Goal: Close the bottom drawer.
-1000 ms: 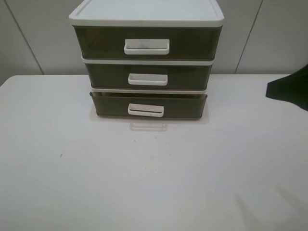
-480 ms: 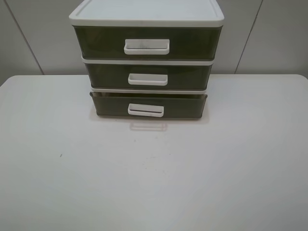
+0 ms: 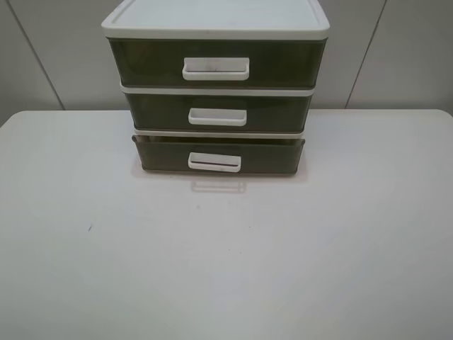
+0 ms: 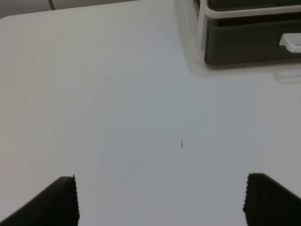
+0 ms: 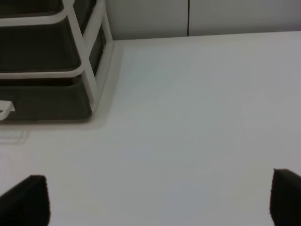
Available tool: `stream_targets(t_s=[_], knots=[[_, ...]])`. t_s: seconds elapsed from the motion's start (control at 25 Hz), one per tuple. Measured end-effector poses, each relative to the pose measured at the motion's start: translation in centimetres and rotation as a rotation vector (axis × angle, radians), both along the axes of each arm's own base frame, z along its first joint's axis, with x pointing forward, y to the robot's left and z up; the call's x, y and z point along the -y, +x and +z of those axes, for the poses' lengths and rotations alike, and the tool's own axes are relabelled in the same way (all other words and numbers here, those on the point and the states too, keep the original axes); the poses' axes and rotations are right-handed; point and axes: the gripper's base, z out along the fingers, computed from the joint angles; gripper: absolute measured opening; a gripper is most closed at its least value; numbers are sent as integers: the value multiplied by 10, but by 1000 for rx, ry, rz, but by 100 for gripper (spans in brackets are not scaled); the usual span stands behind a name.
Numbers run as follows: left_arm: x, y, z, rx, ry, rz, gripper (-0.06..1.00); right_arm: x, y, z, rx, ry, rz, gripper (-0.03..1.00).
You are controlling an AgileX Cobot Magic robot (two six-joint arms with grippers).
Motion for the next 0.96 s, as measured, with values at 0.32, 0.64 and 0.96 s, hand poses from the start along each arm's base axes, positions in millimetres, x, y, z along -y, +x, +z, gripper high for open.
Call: stream_targets(t_s=[0.32,0.64,0.96], knots=[[0,0,0,0,0,0,72,1,-1,0,5,-8,-18,82],[0,0,0,0,0,0,72,1,-1,0,5,-8,-18,82],[0,0,0,0,0,0,72,1,-1,0,5,-8,-18,82]])
